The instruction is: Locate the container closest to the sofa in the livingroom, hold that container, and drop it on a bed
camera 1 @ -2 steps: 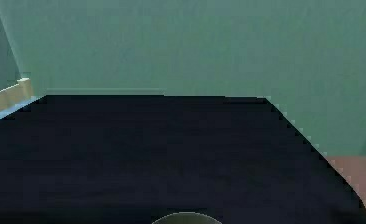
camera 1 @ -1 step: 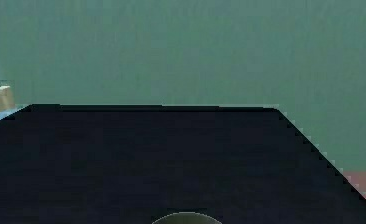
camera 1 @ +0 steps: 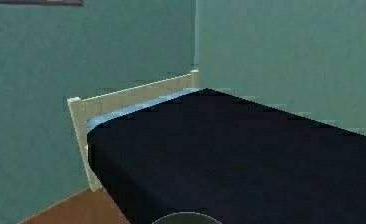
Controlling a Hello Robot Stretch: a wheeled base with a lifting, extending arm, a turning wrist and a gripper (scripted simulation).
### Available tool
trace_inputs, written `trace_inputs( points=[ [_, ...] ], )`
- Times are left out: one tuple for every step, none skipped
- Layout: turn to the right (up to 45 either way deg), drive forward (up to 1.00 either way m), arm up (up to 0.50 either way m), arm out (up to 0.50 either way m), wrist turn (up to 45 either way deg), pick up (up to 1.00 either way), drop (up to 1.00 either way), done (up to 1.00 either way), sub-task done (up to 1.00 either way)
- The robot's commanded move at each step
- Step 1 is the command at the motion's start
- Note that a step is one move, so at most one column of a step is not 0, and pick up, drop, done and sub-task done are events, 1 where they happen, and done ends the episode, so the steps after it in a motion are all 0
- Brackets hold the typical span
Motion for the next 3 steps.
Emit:
trace_inputs(
  points=[
    [-45.0, 0.00, 0.00, 0.00, 0.0, 0.00, 0.00, 0.00, 0.00],
    [-9.0, 0.00, 0.00, 0.00, 0.0, 0.00, 0.00, 0.00, 0.00],
    [0.0, 0.00, 0.00, 0.48, 0.0, 0.00, 0.00, 0.00, 0.00]
  ],
)
